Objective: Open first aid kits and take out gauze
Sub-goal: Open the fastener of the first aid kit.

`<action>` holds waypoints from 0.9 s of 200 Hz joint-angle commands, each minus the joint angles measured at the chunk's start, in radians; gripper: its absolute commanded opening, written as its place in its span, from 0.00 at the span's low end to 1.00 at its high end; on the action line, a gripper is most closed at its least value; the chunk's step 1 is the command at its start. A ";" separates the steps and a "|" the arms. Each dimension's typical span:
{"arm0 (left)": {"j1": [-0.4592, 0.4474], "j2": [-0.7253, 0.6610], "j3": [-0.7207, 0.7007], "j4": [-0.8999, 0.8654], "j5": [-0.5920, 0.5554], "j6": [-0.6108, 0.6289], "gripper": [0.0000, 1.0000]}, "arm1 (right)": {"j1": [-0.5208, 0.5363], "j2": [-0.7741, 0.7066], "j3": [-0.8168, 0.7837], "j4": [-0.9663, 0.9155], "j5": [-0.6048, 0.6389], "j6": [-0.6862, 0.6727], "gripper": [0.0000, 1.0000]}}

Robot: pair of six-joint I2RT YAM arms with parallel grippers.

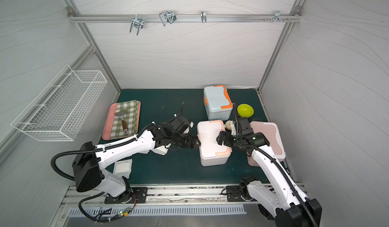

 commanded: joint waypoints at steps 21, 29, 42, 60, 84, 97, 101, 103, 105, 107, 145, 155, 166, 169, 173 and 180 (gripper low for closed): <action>0.023 0.048 0.075 0.001 -0.017 0.024 0.83 | -0.005 0.008 -0.001 0.004 -0.028 -0.011 0.99; 0.030 0.055 0.076 -0.006 -0.019 0.028 0.83 | -0.007 0.008 -0.001 0.005 -0.028 -0.010 0.99; 0.041 0.063 0.076 -0.016 -0.019 0.034 0.82 | -0.006 0.009 -0.001 0.004 -0.032 -0.010 0.99; 0.049 0.051 0.062 -0.029 -0.025 0.037 0.81 | -0.007 0.009 0.000 0.002 -0.033 -0.011 0.99; 0.062 0.013 0.018 -0.023 -0.034 0.025 0.78 | -0.006 0.013 0.000 0.003 -0.036 -0.010 0.99; 0.075 -0.009 -0.011 -0.017 -0.035 0.017 0.77 | -0.007 0.014 0.000 0.004 -0.039 -0.010 0.99; 0.077 -0.016 -0.018 -0.016 -0.036 0.015 0.77 | -0.006 0.015 -0.001 0.005 -0.038 -0.011 0.99; 0.079 -0.021 -0.022 -0.015 -0.036 0.015 0.77 | -0.006 0.014 -0.001 0.005 -0.039 -0.010 0.99; 0.081 -0.024 -0.026 -0.016 -0.036 0.014 0.77 | -0.006 0.014 -0.001 0.004 -0.039 -0.011 0.99; 0.082 -0.027 -0.031 -0.014 -0.037 0.013 0.77 | -0.006 0.014 -0.001 0.004 -0.039 -0.011 0.99; 0.112 -0.084 -0.108 0.007 -0.040 -0.007 0.77 | -0.006 0.017 0.001 0.006 -0.049 -0.011 0.99; 0.122 -0.092 -0.130 0.025 -0.035 -0.014 0.77 | -0.007 0.018 0.000 0.006 -0.053 -0.011 0.99; 0.131 -0.090 -0.149 0.047 -0.015 -0.019 0.77 | -0.007 0.022 0.002 0.009 -0.063 -0.013 0.99; 0.134 -0.089 -0.152 0.053 -0.009 -0.022 0.77 | -0.007 0.022 0.002 0.010 -0.066 -0.013 0.99; 0.136 -0.085 -0.155 0.061 -0.002 -0.023 0.77 | -0.007 0.024 0.002 0.011 -0.070 -0.013 0.99; 0.139 -0.079 -0.158 0.073 0.008 -0.026 0.77 | -0.007 0.026 0.003 0.012 -0.077 -0.013 0.99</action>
